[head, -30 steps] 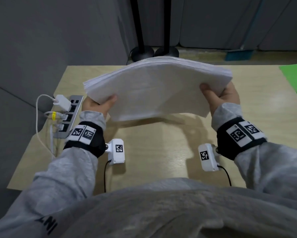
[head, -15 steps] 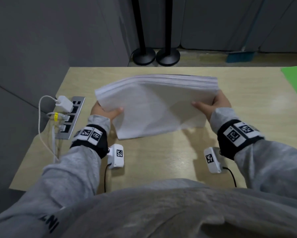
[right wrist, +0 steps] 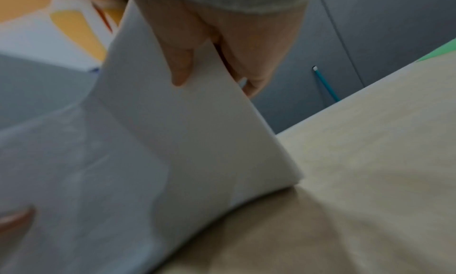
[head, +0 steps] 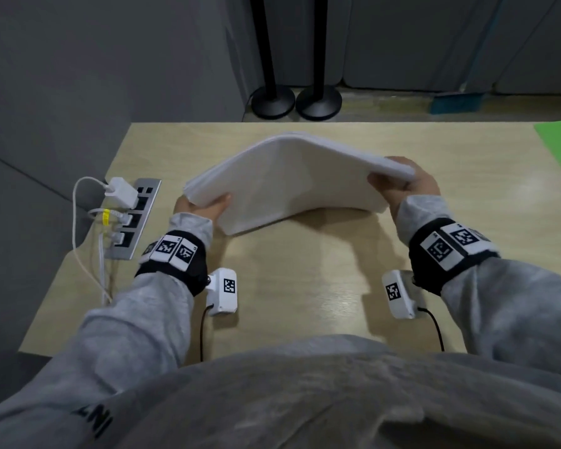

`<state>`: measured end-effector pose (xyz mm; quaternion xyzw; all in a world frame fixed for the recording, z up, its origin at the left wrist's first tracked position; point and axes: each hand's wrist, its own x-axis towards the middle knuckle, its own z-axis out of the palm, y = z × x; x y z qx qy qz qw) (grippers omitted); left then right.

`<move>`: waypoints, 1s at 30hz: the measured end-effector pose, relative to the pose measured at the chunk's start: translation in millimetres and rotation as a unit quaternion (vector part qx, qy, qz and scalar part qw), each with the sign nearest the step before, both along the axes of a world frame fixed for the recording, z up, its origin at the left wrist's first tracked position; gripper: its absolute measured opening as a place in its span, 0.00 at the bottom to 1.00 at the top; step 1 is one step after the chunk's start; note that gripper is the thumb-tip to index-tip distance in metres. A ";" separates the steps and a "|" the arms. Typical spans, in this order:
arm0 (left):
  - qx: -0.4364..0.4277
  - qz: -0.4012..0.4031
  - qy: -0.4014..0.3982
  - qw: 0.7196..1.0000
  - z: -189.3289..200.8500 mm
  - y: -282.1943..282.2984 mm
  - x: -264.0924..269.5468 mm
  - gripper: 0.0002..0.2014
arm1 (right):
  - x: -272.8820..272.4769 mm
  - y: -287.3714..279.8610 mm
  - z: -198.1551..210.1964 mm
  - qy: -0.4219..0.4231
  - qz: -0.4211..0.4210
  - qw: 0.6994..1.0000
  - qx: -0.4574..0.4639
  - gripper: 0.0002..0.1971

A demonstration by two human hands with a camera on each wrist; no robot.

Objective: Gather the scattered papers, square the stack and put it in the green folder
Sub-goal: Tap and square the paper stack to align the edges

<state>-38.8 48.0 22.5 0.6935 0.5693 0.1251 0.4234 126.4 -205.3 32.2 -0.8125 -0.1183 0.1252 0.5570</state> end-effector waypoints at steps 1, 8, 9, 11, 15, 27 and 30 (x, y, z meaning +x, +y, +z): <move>0.003 -0.001 -0.031 1.000 2.6 3.3 0.1 0.37 | -0.4 -0.5 2.9 0.006 -0.026 0.999 0.044 0.13; -0.014 -0.058 -0.038 0.998 -5.3 -1.7 -5.5 0.23 | -2.6 -6.0 -12.4 0.032 -0.040 0.999 0.016 0.29; -0.021 -0.052 -0.034 0.998 -7.1 -3.6 -5.7 0.22 | -1.3 -5.1 -15.2 0.030 -0.039 0.999 0.006 0.30; -0.009 -0.054 -0.044 0.998 -1.8 -6.7 -4.1 0.21 | 1.9 -5.7 -14.2 0.019 -0.035 0.999 0.001 0.33; 0.058 -0.097 -0.111 0.987 32.5 -9.7 3.1 0.19 | 8.7 -10.7 -0.1 -0.065 -0.084 0.994 0.031 0.45; 0.480 -0.441 -0.058 0.756 133.7 -57.5 28.8 0.11 | -23.2 27.8 75.5 -0.247 -0.076 0.966 -0.020 0.08; 0.435 -0.360 -0.090 0.820 136.0 -46.1 17.8 0.10 | -37.2 19.3 90.0 -0.069 0.063 0.995 0.033 0.07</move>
